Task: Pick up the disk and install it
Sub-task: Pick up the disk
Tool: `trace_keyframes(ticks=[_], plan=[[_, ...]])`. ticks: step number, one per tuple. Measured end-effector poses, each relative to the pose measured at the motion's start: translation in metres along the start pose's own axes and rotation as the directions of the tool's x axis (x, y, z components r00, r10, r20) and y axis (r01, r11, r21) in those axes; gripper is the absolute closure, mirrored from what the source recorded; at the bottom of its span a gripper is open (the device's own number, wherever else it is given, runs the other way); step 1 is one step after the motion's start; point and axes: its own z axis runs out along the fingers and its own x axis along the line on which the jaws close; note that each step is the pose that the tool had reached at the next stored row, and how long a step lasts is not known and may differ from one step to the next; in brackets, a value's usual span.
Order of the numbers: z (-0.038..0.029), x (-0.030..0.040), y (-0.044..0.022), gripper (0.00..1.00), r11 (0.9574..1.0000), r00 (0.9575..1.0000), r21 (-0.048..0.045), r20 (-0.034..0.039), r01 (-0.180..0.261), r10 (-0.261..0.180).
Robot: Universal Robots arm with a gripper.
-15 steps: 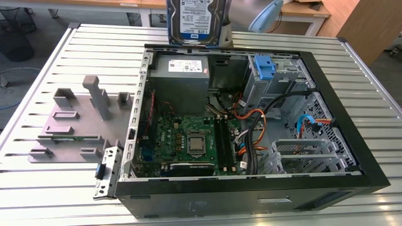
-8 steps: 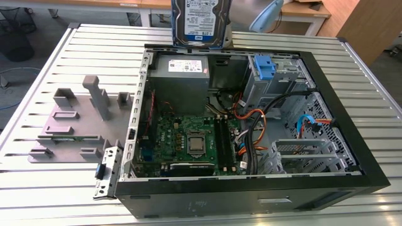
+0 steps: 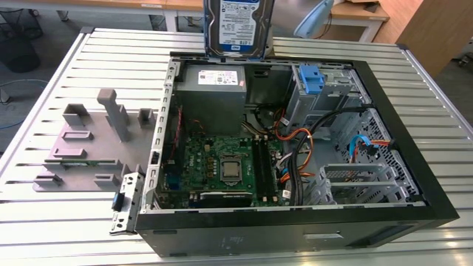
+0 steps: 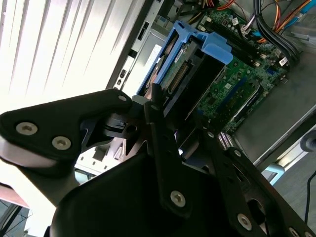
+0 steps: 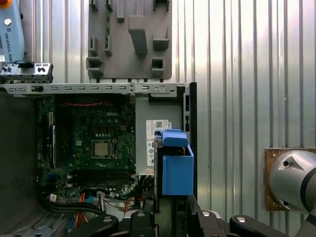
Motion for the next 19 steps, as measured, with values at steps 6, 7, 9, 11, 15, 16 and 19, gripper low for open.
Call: trace_keyframes(ticks=[6,7,9,11,15,16,19], plan=[[0.0013,0.0104,-0.0004,0.65,1.0,1.0,0.0001,0.0001,0.0,0.0],[0.0014,0.0123,-0.0005,0.65,1.0,1.0,0.0,0.0,0.0,0.0],[0.0017,0.0165,-0.0006,0.65,1.0,1.0,0.0,0.0001,0.0,0.0],[0.0019,0.0212,-0.0007,0.65,1.0,1.0,0.0,0.0001,0.0,0.0],[0.0023,0.0312,-0.0009,0.65,1.0,1.0,0.0,0.0001,0.0,0.0],[0.0023,0.0337,-0.001,0.65,1.0,1.0,0.0001,0.0001,0.0,0.0],[0.0026,0.0411,-0.0012,0.65,1.0,1.0,0.0001,0.0001,0.0,0.0]])
